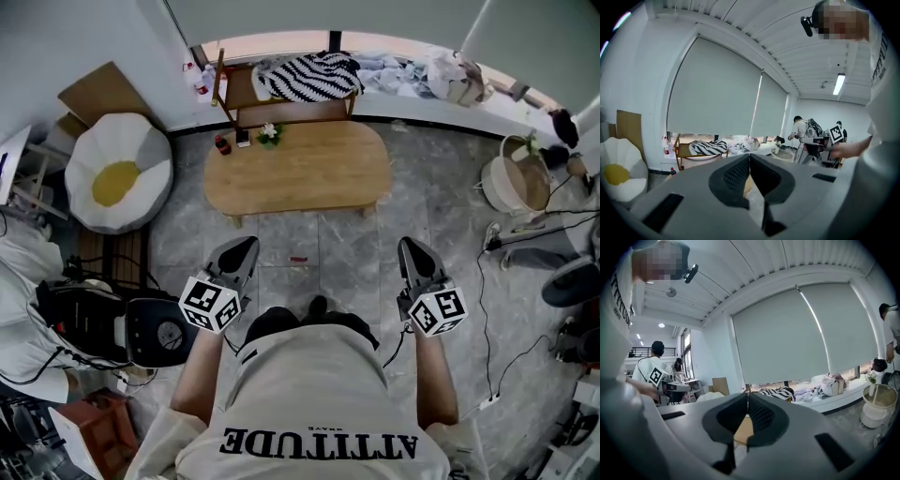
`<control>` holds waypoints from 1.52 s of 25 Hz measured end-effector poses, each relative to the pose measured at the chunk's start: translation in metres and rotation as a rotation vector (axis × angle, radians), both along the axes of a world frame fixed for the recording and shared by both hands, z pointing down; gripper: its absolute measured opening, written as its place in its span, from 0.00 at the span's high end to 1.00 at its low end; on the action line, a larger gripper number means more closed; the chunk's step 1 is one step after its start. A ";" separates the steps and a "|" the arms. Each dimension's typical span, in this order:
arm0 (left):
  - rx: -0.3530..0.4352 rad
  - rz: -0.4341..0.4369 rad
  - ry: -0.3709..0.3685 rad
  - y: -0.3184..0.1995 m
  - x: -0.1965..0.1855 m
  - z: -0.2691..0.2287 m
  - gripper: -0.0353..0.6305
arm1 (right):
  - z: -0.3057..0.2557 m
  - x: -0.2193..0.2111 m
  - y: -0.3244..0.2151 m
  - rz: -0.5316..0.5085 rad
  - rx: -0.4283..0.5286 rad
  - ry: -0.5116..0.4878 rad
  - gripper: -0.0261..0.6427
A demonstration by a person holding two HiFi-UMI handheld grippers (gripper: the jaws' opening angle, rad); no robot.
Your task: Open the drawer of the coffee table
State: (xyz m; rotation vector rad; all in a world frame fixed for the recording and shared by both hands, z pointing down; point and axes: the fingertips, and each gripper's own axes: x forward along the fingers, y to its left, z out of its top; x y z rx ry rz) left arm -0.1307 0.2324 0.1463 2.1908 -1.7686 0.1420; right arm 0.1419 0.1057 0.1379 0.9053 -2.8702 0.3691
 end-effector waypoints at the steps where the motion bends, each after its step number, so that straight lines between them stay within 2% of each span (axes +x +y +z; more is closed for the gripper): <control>1: -0.003 0.000 -0.001 -0.003 0.002 0.001 0.92 | 0.003 0.001 -0.001 -0.007 -0.006 0.000 0.93; 6: -0.014 0.003 -0.006 -0.012 0.007 0.001 0.92 | 0.013 0.000 -0.003 -0.019 -0.038 -0.007 0.93; 16: -0.067 0.033 -0.006 -0.042 -0.013 0.026 0.92 | 0.036 -0.026 -0.021 -0.022 -0.092 0.006 0.93; 20: -0.077 0.039 0.001 -0.063 -0.027 0.038 0.92 | 0.049 -0.050 -0.034 -0.035 -0.118 0.002 0.93; 29: -0.110 0.092 0.002 -0.113 -0.069 0.067 0.92 | 0.070 -0.106 -0.075 -0.060 -0.213 -0.112 0.93; 34: -0.143 0.153 -0.007 -0.140 -0.084 0.094 0.92 | 0.099 -0.127 -0.100 -0.011 -0.272 -0.092 0.93; 38: -0.169 0.184 0.008 -0.161 -0.089 0.121 0.92 | 0.131 -0.136 -0.122 0.052 -0.337 -0.112 0.93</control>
